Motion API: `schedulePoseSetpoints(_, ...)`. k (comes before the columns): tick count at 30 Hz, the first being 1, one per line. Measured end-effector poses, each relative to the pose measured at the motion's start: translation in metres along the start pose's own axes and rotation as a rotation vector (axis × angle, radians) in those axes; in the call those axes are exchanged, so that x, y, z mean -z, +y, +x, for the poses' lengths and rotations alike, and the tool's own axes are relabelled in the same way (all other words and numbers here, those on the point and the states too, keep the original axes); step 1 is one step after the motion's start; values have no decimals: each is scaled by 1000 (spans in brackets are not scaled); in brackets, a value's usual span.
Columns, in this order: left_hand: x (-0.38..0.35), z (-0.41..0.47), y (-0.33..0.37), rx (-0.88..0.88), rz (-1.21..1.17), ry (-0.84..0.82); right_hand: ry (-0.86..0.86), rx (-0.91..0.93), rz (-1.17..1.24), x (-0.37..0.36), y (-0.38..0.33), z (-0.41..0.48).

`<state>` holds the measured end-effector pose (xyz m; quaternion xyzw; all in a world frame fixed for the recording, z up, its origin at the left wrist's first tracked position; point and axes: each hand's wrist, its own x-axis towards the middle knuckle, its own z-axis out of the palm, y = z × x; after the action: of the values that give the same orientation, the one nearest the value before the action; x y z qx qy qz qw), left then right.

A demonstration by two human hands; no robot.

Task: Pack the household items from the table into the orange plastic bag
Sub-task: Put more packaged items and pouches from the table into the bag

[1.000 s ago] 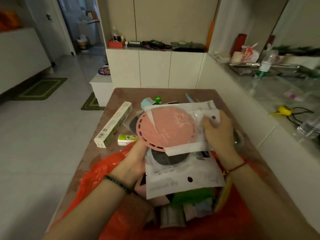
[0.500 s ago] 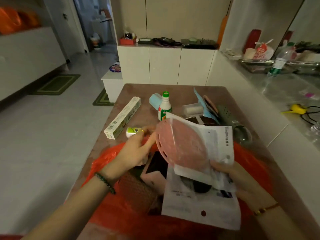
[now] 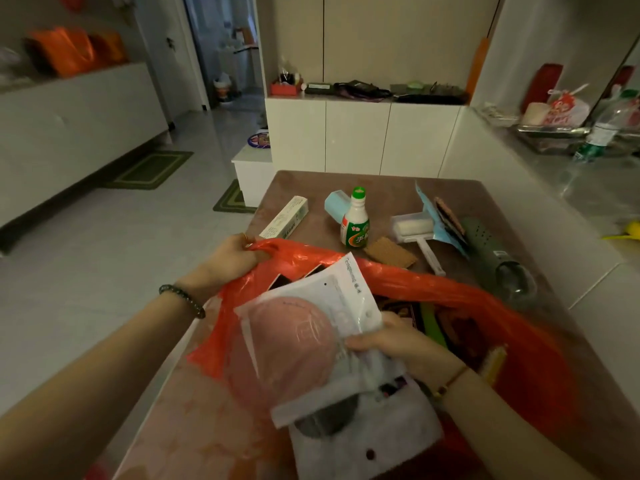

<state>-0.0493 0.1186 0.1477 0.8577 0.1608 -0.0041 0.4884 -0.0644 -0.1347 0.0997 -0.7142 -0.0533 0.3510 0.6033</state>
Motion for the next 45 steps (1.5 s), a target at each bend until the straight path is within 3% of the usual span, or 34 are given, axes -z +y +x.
schedulePoseSetpoints(6, 0, -5, -6, -68, -218, 44, 358, -101, 102, 12, -7, 27)
schedulePoseSetpoints(9, 1, -6, -7, -72, -320, 38, 494, -137, 300, 33, -1, 33)
schedulePoseSetpoints(11, -2, -9, -3, -87, -347, -7, 627, -130, 378, 44, 5, 40)
schedulePoseSetpoints(14, -12, -11, 1, -107, -433, -134, 735, -123, 302, 44, 10, 45)
schedulePoseSetpoints(18, -8, -13, 0, -85, -362, -268, 545, -40, 144, 46, 2, 31)
schedulePoseSetpoints(19, -3, -13, -2, -77, -306, -307, 462, -44, 43, 51, -2, 21)
schedulePoseSetpoints(21, 7, -15, -6, -106, -122, -377, 374, -50, -403, 66, -11, -1)
schedulePoseSetpoints(23, 13, -15, -12, -178, 146, -456, 507, 114, -785, 80, -22, -17)
schedulePoseSetpoints(25, 16, -15, -15, -198, 322, -592, 678, 441, -888, 87, -37, -21)
schedulePoseSetpoints(26, 16, -15, -16, -186, 362, -650, 686, 537, -955, 89, -44, -18)
schedulePoseSetpoints(28, 15, -11, -16, -179, 415, -720, 542, 480, -1182, 99, -49, -3)
schedulePoseSetpoints(30, 16, -6, -13, -130, 476, -783, 330, 301, -1284, 110, -41, 12)
schedulePoseSetpoints(32, 19, 2, -8, -27, 573, -871, 92, 130, -1269, 122, -33, 20)
schedulePoseSetpoints(35, 30, 16, 6, 91, 767, -962, -134, 65, -1153, 139, -47, 18)
schedulePoseSetpoints(37, 34, 29, 20, 100, 818, -882, -147, 109, -1070, 147, -69, 19)
schedulePoseSetpoints(40, 24, 63, 36, -22, 588, -510, 185, 318, -841, 157, -100, 48)
schedulePoseSetpoints(42, 5, 95, 36, -122, 433, -247, 353, 359, -811, 160, -103, 83)
schedulePoseSetpoints(45, -35, 139, 18, -223, 666, -143, 338, 237, -879, 155, -91, 140)
